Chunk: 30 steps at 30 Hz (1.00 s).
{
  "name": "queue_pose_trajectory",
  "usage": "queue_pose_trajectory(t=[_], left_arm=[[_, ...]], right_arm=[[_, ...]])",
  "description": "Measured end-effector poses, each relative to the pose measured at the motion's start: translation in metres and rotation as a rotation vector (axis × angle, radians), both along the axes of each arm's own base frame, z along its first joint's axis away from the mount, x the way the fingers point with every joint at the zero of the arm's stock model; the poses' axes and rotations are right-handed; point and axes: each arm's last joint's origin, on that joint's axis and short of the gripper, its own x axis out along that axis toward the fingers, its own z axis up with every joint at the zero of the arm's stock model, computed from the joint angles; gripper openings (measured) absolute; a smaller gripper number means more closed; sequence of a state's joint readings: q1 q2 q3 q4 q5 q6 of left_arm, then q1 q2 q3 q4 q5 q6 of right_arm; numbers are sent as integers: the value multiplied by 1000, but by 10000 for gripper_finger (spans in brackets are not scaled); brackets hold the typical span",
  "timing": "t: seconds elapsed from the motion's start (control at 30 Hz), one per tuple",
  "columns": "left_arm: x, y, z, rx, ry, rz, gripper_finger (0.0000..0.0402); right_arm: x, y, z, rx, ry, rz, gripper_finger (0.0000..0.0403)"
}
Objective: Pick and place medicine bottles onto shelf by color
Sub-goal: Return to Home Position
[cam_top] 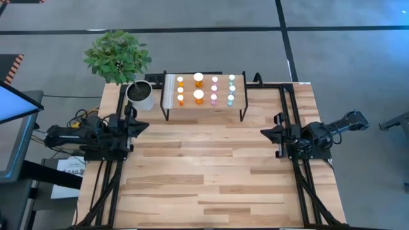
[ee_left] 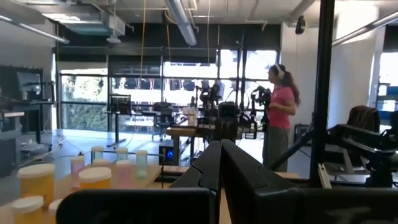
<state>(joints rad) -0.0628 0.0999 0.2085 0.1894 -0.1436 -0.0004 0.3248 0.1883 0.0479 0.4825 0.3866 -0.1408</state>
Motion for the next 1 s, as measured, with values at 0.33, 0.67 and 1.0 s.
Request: queue_pose_trajectory(t=[0.33,0.67,1.0], left_arm=[[-4,0,-18,-20,55,-12,0],[9,-2,-59,-82,95,-59,0],[9,-3,-63,-78,139,-108,0]], right_arm=[[-11,-3,-10,-17,-23,14,5],[-8,-2,-20,28,77,39,6],[-7,-2,-27,20,144,40,15]])
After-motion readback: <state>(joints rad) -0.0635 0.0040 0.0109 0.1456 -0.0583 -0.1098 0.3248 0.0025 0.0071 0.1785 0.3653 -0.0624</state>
